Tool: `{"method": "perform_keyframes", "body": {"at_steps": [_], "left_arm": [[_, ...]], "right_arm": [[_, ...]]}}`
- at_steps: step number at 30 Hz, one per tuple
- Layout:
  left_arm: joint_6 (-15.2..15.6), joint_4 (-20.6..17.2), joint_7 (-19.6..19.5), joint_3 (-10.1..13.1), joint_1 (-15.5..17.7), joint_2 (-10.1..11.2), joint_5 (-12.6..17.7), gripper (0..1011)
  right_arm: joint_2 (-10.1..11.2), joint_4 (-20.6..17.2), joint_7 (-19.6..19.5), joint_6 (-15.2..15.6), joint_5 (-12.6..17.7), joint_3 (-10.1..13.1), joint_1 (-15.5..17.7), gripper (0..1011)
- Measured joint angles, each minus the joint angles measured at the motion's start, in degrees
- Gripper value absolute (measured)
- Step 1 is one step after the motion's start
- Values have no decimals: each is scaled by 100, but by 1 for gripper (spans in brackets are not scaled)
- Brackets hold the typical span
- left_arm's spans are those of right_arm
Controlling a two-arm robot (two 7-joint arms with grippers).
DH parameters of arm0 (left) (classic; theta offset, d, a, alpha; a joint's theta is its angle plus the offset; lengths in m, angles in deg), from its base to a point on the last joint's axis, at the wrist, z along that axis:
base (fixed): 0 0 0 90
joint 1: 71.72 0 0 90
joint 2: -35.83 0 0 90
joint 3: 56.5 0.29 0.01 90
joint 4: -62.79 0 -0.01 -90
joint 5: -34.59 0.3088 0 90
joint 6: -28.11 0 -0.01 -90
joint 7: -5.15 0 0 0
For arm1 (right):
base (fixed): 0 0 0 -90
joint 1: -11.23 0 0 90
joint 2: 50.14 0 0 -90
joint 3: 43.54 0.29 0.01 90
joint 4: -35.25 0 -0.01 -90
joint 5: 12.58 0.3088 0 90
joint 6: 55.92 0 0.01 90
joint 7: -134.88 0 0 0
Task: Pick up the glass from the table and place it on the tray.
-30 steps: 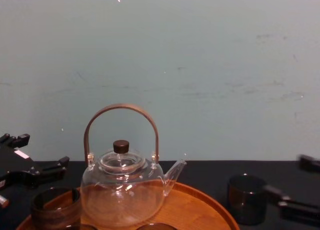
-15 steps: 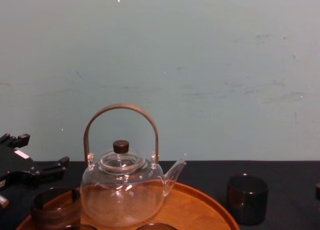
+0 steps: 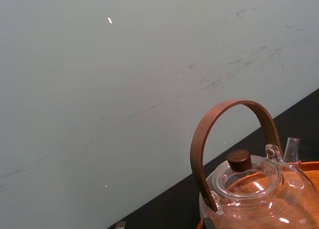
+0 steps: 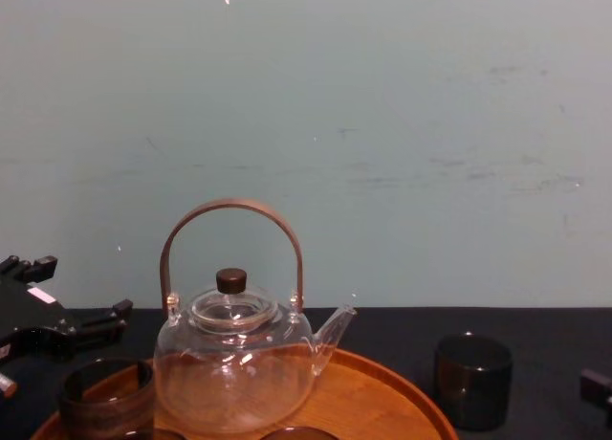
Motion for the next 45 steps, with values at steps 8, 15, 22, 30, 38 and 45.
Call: {"method": "perform_keyframes", "body": {"at_steps": [8, 15, 22, 30, 38, 45], "left_arm": [[0, 0, 0, 0, 0, 0, 0, 1001], [0, 0, 1, 0, 0, 0, 0, 1001], [0, 0, 0, 0, 0, 0, 0, 1001], [0, 0, 0, 0, 0, 0, 0, 1002], [0, 0, 0, 0, 0, 0, 0, 1002], [0, 0, 1, 0, 0, 0, 0, 1002]], "right_arm": [[-72, 349, 230, 274, 224, -124, -382, 1002], [-132, 687, 270, 416, 239, -303, -779, 1002], [-191, 1033, 309, 474, 179, -474, -1130, 1002], [-250, 1402, 382, 481, 131, -626, -1470, 1002], [-351, 1883, 492, 451, 76, -815, -1901, 1002], [-436, 2237, 579, 386, 52, -916, -2178, 1002]]}}
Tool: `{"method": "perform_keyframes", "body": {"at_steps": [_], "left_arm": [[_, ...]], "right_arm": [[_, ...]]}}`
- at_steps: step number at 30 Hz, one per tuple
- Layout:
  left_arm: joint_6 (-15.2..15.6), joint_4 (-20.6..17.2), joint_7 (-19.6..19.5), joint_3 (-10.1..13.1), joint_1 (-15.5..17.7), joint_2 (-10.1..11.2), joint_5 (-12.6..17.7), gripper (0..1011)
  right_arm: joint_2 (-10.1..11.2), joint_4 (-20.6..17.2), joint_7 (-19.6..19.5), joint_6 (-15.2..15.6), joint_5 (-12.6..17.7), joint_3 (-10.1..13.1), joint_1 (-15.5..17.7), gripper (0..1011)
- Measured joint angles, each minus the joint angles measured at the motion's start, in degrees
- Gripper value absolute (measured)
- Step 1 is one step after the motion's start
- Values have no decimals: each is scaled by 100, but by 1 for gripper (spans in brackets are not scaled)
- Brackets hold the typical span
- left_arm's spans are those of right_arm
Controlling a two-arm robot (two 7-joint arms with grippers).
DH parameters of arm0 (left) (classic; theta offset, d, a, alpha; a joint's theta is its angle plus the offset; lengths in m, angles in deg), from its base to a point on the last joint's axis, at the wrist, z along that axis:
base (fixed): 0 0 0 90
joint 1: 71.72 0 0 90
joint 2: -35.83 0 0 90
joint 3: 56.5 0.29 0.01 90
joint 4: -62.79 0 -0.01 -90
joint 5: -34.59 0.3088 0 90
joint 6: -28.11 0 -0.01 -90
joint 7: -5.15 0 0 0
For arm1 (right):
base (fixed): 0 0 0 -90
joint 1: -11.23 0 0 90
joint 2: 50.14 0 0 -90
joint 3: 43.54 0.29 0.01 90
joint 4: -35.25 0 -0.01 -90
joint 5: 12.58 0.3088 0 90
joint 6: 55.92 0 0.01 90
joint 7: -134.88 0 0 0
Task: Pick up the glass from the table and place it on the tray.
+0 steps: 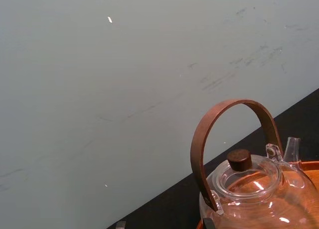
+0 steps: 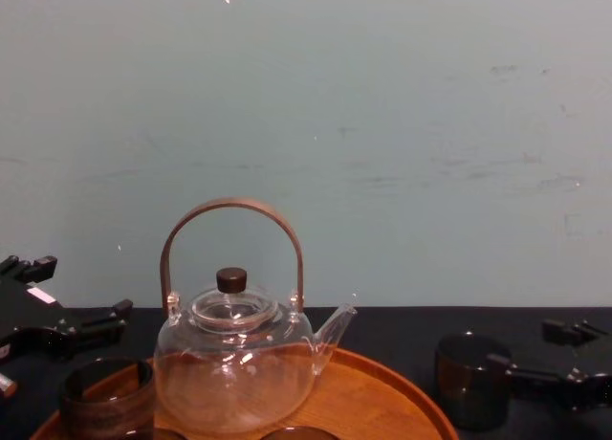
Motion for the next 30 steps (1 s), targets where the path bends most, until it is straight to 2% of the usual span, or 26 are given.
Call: {"method": "perform_keyframes", "body": {"at_steps": [10, 30], "left_arm": [[0, 0, 0, 0, 0, 0, 0, 1001], [0, 0, 0, 0, 0, 0, 0, 1001]], "right_arm": [[-71, 350, 128, -97, -7, -118, -271, 1002], [-344, 1218, 370, -353, 32, -289, -782, 1002]]}}
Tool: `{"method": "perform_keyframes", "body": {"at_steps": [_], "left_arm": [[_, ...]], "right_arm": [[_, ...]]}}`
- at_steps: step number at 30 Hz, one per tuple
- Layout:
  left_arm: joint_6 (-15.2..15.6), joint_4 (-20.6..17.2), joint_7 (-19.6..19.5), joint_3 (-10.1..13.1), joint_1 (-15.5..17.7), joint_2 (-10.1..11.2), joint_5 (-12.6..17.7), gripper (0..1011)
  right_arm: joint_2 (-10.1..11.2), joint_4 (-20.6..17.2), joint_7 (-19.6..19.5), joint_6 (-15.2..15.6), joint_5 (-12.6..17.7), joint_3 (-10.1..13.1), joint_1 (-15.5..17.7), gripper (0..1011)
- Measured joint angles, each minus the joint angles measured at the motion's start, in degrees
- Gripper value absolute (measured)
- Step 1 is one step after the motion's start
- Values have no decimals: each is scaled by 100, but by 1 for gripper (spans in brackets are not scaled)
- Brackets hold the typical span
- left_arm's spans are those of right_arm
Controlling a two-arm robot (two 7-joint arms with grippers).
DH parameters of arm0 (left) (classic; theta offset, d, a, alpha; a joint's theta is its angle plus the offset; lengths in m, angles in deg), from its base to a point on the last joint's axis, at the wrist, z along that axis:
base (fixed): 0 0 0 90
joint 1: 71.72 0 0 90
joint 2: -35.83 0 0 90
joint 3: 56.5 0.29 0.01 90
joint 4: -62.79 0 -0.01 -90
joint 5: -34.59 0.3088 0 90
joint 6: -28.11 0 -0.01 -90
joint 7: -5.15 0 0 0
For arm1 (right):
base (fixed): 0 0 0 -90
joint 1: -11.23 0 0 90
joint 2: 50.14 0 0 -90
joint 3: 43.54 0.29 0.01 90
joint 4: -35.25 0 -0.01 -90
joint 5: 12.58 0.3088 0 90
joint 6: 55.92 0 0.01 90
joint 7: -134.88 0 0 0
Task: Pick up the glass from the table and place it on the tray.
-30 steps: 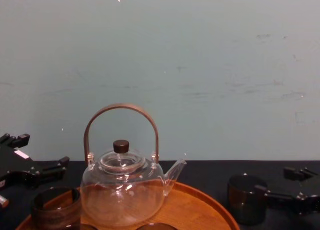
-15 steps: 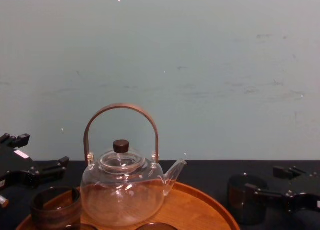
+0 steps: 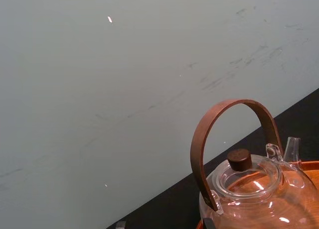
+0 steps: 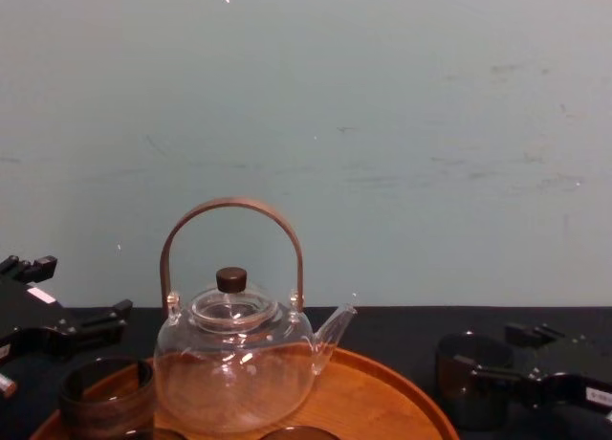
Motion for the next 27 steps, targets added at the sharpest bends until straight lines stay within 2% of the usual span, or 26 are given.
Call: {"method": "perform_keyframes", "body": {"at_steps": [27], "left_arm": [[0, 0, 0, 0, 0, 0, 0, 1001]], "right_arm": [[-219, 658, 259, -182, 91, -93, -340, 1003]]}}
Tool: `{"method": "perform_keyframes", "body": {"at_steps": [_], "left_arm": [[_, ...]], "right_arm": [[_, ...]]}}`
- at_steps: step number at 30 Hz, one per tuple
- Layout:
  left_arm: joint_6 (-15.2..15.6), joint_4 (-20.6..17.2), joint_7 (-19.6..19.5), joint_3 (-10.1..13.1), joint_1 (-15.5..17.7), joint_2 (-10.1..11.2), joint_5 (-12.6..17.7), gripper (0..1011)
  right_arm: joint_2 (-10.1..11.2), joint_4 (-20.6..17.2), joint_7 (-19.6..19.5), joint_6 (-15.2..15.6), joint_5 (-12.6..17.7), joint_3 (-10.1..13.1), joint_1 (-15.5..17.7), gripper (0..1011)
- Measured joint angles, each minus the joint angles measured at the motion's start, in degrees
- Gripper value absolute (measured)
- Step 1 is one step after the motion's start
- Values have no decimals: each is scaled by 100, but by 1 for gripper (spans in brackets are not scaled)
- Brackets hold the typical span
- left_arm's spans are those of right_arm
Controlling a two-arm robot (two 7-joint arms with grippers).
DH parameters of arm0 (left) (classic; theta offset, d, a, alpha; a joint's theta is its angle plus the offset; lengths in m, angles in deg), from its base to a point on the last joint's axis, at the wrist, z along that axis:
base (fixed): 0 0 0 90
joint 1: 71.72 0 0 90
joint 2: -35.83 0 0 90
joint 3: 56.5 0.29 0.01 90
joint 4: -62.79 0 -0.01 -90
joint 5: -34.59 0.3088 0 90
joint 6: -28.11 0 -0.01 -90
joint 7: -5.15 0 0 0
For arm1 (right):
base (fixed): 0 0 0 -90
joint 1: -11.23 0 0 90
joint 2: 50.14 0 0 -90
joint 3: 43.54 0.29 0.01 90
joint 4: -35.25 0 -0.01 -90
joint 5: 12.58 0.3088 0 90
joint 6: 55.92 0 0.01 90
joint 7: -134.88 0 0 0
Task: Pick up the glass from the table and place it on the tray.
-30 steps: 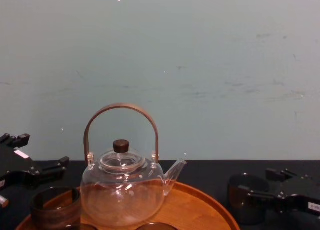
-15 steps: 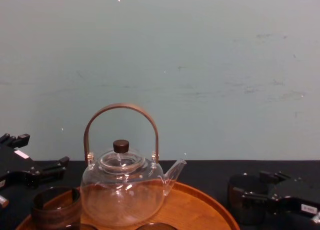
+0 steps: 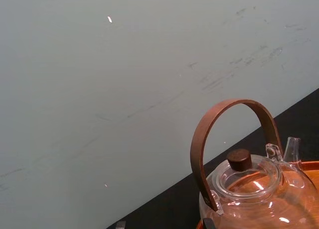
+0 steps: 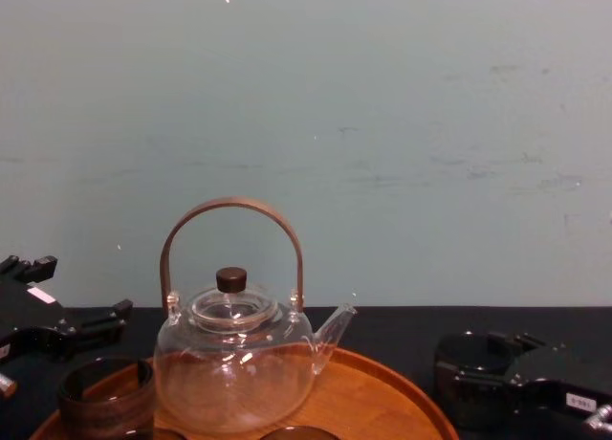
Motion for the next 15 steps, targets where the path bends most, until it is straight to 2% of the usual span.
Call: {"method": "perform_keyframes", "body": {"at_steps": [15], "left_arm": [[0, 0, 0, 0, 0, 0, 0, 1001]], "right_arm": [[-7, 32, -11, 10, -13, -16, -17, 1002]]}}
